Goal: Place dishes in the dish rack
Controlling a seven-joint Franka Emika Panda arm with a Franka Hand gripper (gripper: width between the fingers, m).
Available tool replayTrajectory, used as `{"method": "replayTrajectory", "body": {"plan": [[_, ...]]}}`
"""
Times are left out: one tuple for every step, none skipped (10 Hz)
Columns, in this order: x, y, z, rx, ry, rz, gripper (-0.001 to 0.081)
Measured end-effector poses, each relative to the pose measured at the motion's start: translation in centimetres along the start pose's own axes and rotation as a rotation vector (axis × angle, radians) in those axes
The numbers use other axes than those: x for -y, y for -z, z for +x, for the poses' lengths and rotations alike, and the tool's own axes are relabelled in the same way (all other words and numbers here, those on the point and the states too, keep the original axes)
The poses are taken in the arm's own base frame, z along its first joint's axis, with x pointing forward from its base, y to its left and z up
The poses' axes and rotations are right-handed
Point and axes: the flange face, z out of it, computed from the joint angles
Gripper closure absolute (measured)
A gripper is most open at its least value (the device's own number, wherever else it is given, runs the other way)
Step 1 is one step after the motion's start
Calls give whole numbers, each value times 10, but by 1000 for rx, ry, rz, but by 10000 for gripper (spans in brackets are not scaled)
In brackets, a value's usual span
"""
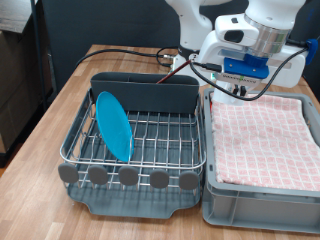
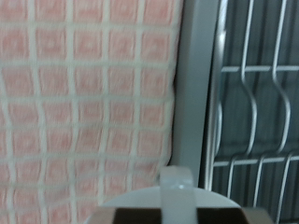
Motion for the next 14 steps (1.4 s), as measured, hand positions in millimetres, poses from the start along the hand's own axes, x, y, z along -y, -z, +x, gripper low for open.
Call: {"method": "replayTrajectory", "body": {"plan": [[6,1,13,-18,-16,9,734],[11,3,26,-33,-31,14,734],[15,6,40,-47,-45,17,734],[19,9,52,-54,-58,7,734],[23,13,63,-58,-62,-4,734],[26,16,74,-62,-60,-12,734],[30,18,83,-67,-53,-13,734],[34,19,90,-72,-46,-9,734],[37,19,96,-78,-42,-5,734],[40,18,100,-81,-46,1,734],[42,17,103,-81,-52,11,734],[44,14,107,-81,-55,19,734],[45,10,110,-84,-53,22,734],[47,5,113,-86,-50,21,734]]}}
